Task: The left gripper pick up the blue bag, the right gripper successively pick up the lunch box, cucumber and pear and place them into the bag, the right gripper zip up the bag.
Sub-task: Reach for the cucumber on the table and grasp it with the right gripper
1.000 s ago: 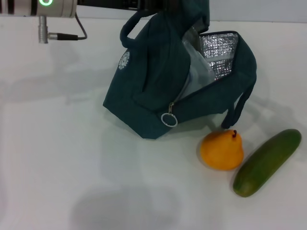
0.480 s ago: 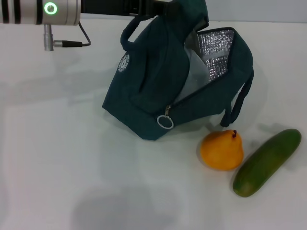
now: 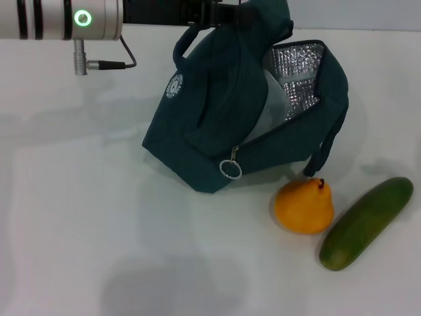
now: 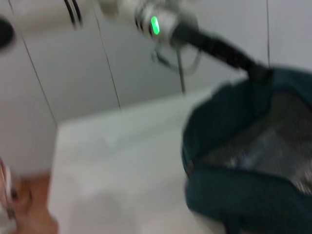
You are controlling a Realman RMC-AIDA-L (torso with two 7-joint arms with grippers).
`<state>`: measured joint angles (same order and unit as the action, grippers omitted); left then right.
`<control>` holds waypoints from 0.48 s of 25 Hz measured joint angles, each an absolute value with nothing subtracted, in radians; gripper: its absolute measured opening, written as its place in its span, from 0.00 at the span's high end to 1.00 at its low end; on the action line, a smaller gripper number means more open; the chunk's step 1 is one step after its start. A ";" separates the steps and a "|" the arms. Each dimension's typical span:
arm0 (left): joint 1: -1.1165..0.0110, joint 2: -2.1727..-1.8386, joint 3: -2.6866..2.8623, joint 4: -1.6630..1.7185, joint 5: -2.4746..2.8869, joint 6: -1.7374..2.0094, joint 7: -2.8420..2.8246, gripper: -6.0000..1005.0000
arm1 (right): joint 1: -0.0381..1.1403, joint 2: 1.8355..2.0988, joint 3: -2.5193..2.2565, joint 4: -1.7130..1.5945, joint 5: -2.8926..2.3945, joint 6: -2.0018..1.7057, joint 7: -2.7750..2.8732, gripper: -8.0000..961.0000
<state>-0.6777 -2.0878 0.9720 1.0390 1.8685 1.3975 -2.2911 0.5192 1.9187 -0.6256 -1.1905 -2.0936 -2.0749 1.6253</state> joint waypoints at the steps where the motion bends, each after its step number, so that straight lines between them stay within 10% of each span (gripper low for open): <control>1: -0.679 -2.088 0.972 1.034 1.868 1.393 -2.290 0.93 | 0.543 1.919 -0.643 -1.225 -2.145 -2.063 1.643 0.22; 4: -0.677 -2.088 0.973 1.018 1.864 1.368 -2.283 0.93 | 0.603 1.928 -0.705 -1.289 -2.262 -2.042 1.684 0.07; 12: -0.673 -2.088 0.967 1.013 1.849 1.339 -2.288 0.93 | 0.717 1.942 -0.922 -1.307 -2.425 -1.993 1.734 0.07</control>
